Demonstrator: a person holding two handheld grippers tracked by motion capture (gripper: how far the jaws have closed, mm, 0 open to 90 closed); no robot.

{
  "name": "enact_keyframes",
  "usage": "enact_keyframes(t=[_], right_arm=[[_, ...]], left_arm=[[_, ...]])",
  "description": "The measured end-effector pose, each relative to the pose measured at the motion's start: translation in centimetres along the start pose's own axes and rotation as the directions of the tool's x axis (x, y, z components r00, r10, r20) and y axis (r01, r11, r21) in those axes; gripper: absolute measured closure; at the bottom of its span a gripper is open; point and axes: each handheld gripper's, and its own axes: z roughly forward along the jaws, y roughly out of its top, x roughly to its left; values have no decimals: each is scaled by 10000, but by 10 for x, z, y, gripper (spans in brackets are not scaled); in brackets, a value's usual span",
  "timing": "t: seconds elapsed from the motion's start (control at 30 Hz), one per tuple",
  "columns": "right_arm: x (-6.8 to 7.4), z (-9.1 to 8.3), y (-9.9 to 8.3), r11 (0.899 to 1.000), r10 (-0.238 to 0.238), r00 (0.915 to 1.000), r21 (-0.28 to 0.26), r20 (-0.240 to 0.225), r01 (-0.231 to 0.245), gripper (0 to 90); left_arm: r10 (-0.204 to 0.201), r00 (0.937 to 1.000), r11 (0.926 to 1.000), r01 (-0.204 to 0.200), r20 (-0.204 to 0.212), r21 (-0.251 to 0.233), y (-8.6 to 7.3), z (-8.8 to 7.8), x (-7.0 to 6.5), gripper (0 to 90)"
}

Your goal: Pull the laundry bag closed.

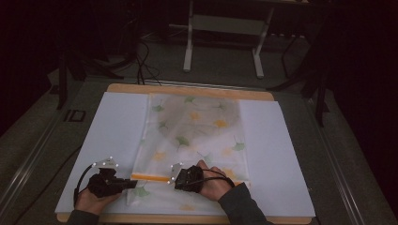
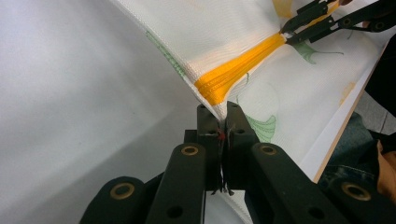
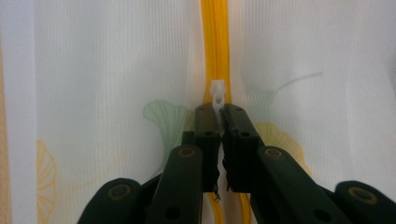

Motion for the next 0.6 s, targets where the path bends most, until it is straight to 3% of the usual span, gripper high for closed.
enact_keyframes(t=[0.6], right_arm=[[-2,-7,-16,9997,229,9997,14,5,-229,851]], left_arm=[[-24,10000,10000,24,-19,-20,0,-1,1,879]])
